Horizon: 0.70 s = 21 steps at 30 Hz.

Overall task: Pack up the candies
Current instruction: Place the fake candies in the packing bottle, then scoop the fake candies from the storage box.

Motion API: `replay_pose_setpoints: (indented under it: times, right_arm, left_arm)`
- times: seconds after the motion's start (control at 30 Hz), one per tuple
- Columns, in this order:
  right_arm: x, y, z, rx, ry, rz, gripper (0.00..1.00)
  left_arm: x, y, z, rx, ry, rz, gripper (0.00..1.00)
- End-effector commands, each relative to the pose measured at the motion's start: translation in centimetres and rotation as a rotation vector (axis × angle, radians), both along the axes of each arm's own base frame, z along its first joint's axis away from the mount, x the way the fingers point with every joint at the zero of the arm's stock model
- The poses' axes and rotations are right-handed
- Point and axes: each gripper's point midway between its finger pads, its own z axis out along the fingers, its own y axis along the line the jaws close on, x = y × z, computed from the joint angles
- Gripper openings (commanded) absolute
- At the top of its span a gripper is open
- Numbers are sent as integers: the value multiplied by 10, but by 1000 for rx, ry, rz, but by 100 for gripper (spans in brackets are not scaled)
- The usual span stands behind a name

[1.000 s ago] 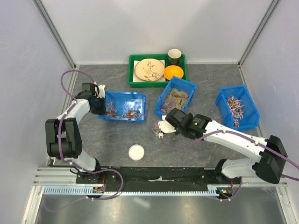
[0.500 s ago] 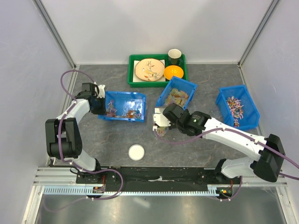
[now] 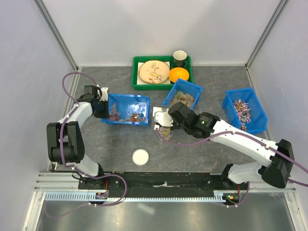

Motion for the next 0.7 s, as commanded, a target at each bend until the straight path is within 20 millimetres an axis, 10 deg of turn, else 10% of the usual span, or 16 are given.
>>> replay_pose_setpoints:
  times: [0.0, 0.67]
  right_arm:
    - [12, 12, 43, 146, -82, -32, 0]
    - [48, 52, 53, 67, -139, 17, 0]
  left_arm:
    - [12, 9, -4, 22, -28, 12, 1]
    - [12, 4, 0, -4, -36, -3, 2]
